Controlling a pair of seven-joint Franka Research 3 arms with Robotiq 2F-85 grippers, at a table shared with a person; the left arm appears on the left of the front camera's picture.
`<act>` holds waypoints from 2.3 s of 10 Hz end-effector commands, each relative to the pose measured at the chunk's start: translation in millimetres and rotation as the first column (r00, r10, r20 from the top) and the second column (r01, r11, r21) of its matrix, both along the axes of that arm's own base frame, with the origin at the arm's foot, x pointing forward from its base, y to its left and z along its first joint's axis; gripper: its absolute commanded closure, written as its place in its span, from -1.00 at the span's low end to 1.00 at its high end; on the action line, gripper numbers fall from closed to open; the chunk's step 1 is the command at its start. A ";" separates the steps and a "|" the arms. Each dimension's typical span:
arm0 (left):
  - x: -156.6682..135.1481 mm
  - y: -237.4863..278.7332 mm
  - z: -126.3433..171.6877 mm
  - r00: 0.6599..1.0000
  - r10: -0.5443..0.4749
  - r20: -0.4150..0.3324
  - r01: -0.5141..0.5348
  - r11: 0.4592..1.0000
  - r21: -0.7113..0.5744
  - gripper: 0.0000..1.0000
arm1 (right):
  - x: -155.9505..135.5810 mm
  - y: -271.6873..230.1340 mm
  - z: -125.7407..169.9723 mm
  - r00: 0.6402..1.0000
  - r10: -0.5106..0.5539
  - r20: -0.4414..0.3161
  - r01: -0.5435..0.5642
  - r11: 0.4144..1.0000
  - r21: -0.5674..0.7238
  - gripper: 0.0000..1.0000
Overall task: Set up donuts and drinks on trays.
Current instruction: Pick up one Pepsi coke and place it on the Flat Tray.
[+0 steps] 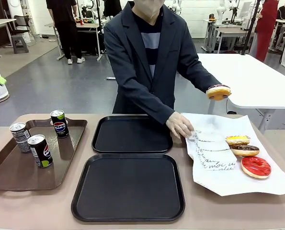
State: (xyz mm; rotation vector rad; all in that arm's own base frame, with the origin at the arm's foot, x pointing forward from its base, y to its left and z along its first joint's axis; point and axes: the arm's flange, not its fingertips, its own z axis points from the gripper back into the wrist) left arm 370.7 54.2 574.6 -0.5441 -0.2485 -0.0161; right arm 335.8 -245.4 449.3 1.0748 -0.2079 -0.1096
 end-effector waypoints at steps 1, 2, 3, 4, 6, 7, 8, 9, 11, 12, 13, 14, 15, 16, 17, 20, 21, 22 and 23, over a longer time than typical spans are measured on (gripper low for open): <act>7.4 -28.6 -10.4 0.991 -0.071 -0.113 0.094 0.972 0.215 -1.00 | -1.4 -0.5 0.3 1.000 0.002 0.000 -0.002 1.000 0.008 -1.00; 5.9 -47.6 -25.2 0.979 -0.104 -0.172 0.161 0.919 0.360 -1.00 | -1.4 -0.5 0.3 1.000 0.002 0.000 -0.002 1.000 0.008 -1.00; 6.7 -66.7 -40.4 0.978 -0.114 -0.173 0.181 0.876 0.446 -1.00 | -1.4 -0.5 0.3 1.000 0.002 0.000 -0.002 1.000 0.008 -1.00; 10.7 -79.3 -55.4 0.979 -0.107 -0.176 0.180 0.857 0.483 -1.00 | -1.4 -0.5 0.3 1.000 0.002 0.000 -0.002 1.000 0.008 -1.00; 22.3 -100.9 -83.6 0.989 -0.054 -0.137 0.116 0.854 0.507 -1.00 | -1.4 -0.5 0.3 1.000 0.002 0.000 -0.002 1.000 0.008 -1.00; 26.0 -112.9 -95.1 0.995 -0.032 -0.090 0.074 0.850 0.521 -1.00 | -1.4 -0.5 0.3 1.000 0.002 0.000 -0.002 1.000 0.008 -1.00; 27.9 -119.2 -101.5 0.998 -0.020 -0.063 0.051 0.847 0.530 -1.00 | -1.4 -0.5 0.3 1.000 0.002 0.000 -0.002 1.000 0.008 -1.00; 32.9 -124.7 -110.1 1.000 0.011 -0.014 -0.002 0.838 0.546 -1.00 | -1.4 -0.5 0.3 1.000 0.002 0.000 -0.002 1.000 0.008 -1.00; 30.5 -118.3 -100.4 0.997 -0.041 -0.063 0.068 0.861 0.504 -1.00 | -1.4 -0.5 0.3 1.000 0.002 0.000 -0.002 1.000 0.008 -1.00; 30.5 -118.3 -100.4 0.997 -0.041 -0.063 0.068 0.861 0.504 -1.00 | -1.4 -0.5 0.3 1.000 0.002 0.000 -0.002 1.000 0.008 -1.00; 30.5 -118.3 -100.4 0.997 -0.041 -0.063 0.068 0.861 0.504 -1.00 | -1.4 -0.5 0.3 1.000 0.002 0.000 -0.002 1.000 0.008 -1.00; 30.5 -118.3 -100.4 0.997 -0.041 -0.063 0.068 0.861 0.504 -1.00 | -1.4 -0.5 0.3 1.000 0.002 0.000 -0.002 1.000 0.008 -1.00; 30.5 -118.3 -100.4 0.997 -0.041 -0.063 0.068 0.861 0.504 -1.00 | -1.4 -0.5 0.3 1.000 0.002 0.000 -0.002 1.000 0.008 -1.00; 32.0 -119.7 -104.7 0.998 -0.023 -0.058 0.049 0.864 0.502 -1.00 | -1.4 -0.5 0.3 1.000 0.002 0.000 -0.002 1.000 0.008 -1.00; 26.9 -127.6 -115.7 0.988 0.106 -0.115 -0.033 0.860 0.510 -1.00 | -1.4 -0.5 0.3 1.000 0.002 0.000 -0.002 1.000 0.008 -1.00; 13.6 -135.8 -131.8 0.970 0.204 -0.129 -0.093 0.809 0.580 -1.00 | -1.4 -0.5 0.3 1.000 0.002 0.000 -0.002 1.000 0.008 -1.00; 13.7 -135.6 -133.9 0.972 0.198 -0.129 -0.089 0.813 0.576 -1.00 | -1.4 -0.5 0.3 1.000 0.002 0.000 -0.002 1.000 0.008 -1.00; 15.7 -135.1 -137.0 0.975 0.184 -0.124 -0.084 0.822 0.563 -1.00 | -1.4 -0.5 0.3 1.000 0.002 0.000 -0.002 1.000 0.008 -1.00; 18.4 -135.0 -140.3 0.977 0.177 -0.120 -0.081 0.826 0.558 -1.00 | -1.4 -0.5 0.3 1.000 0.002 0.000 -0.002 1.000 0.008 -1.00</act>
